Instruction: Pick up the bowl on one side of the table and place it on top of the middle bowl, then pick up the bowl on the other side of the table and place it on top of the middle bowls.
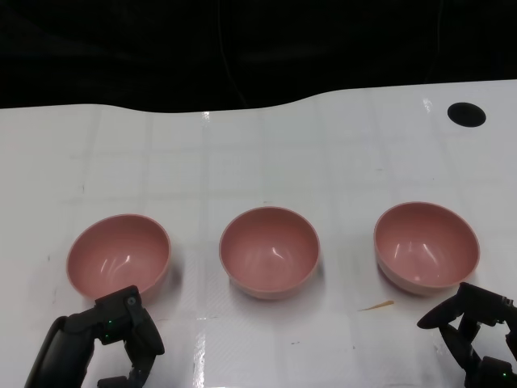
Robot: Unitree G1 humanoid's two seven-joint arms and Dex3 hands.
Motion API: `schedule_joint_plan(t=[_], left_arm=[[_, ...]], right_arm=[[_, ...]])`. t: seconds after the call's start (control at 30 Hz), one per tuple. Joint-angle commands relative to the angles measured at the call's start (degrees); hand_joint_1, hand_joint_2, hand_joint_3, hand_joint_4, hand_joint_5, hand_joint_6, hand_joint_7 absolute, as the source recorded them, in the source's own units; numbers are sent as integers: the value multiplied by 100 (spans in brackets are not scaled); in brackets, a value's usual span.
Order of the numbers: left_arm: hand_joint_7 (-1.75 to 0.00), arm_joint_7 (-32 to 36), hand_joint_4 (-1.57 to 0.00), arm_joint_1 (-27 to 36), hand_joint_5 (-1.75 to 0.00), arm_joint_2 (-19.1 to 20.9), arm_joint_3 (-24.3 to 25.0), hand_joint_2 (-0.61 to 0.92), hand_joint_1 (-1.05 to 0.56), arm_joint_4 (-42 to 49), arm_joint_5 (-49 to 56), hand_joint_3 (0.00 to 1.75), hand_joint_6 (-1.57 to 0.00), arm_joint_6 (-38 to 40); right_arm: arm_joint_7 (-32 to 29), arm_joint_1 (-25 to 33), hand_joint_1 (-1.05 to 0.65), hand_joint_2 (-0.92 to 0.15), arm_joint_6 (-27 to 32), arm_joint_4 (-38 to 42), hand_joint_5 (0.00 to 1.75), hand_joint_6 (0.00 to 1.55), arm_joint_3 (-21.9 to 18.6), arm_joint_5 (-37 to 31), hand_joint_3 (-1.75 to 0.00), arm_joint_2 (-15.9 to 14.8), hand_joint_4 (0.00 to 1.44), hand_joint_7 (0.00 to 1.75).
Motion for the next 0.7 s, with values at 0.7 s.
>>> schedule_joint_plan(t=[0.7], left_arm=[[-148,0,-82,-16,-172,95,7,52,-7,-48,58,116,-75,96]], right_arm=[[-286,-39,-24,-69,-117,-26,151,84,-90,-187,-75,-101,71,95]])
